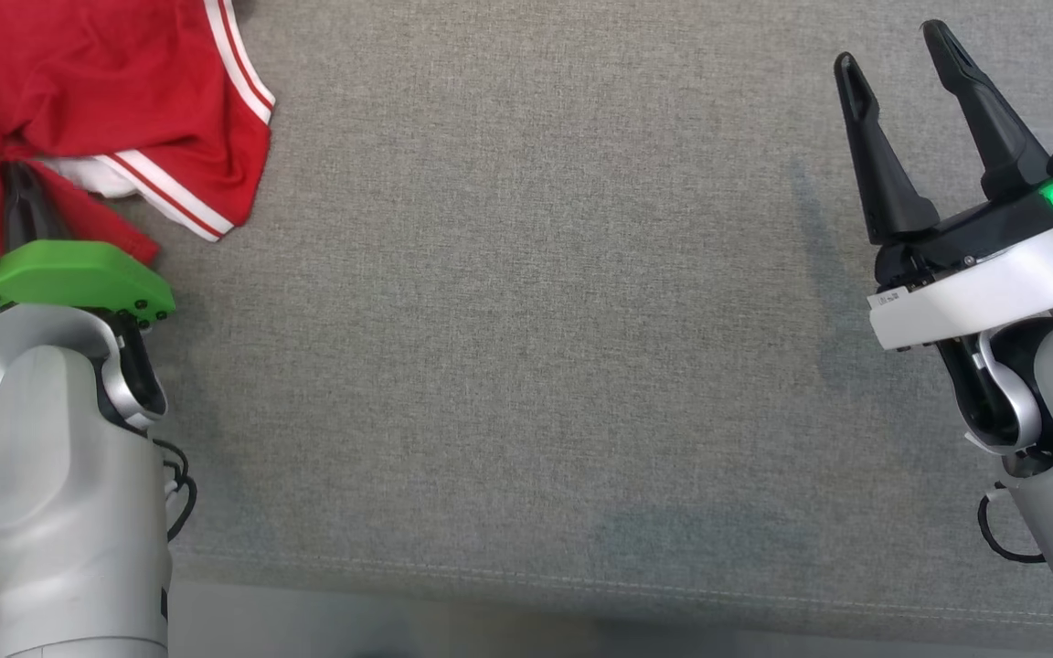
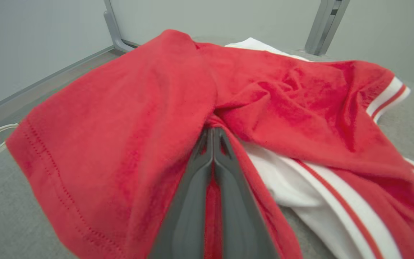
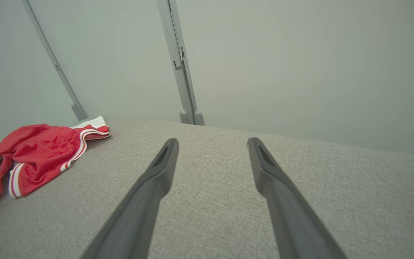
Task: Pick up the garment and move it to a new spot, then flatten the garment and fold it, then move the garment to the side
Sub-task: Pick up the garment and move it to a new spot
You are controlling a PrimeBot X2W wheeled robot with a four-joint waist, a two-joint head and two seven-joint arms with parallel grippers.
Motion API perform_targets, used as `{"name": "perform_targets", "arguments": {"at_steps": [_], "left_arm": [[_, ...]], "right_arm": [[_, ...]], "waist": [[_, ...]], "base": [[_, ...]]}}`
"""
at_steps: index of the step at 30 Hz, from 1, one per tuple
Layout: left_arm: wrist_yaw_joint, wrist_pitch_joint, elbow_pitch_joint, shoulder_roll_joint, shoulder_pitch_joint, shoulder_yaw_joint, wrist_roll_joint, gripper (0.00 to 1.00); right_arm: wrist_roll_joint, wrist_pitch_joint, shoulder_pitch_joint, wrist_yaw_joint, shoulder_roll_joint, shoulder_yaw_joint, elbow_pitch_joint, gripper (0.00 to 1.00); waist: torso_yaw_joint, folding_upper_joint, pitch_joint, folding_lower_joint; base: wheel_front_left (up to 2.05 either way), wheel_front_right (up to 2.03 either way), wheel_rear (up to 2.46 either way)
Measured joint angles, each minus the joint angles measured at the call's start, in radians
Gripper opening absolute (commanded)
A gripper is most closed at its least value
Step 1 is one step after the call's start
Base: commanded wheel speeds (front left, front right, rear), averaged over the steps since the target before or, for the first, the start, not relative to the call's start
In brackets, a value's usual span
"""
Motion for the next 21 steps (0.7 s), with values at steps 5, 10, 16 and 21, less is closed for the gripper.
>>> {"name": "perform_targets", "arguments": {"at_steps": [5,10,16,21], "left_arm": [[0.000,0.000,-0.063,-0.001,-0.017,-0.041,-0.006,0.00],[-0.007,0.000,-0.129,-0.001,-0.020,-0.083,-0.012,0.00],[-0.030,0.000,-0.203,-0.001,-0.022,-0.131,-0.015,0.00],[-0.050,0.000,-0.262,0.000,-0.024,-0.169,-0.013,0.00]], "right_arm": [[0.002,-0.011,0.000,0.000,0.002,-0.002,0.017,1.00],[0.006,-0.022,0.001,0.006,0.012,0.000,0.033,1.00],[0.010,-0.033,0.001,0.015,0.018,0.006,0.056,1.00],[0.014,-0.055,0.005,0.015,0.035,0.012,0.080,1.00]], "waist": [[0.001,0.0000,-0.014,0.0000],[0.002,0.0000,-0.033,0.0000],[0.002,0.0000,-0.064,0.0000],[-0.004,0.0000,-0.097,0.0000]], "base": [[0.00,0.00,0.00],[0.00,0.00,0.00],[0.00,0.00,0.00],[0.00,0.00,0.00]]}}
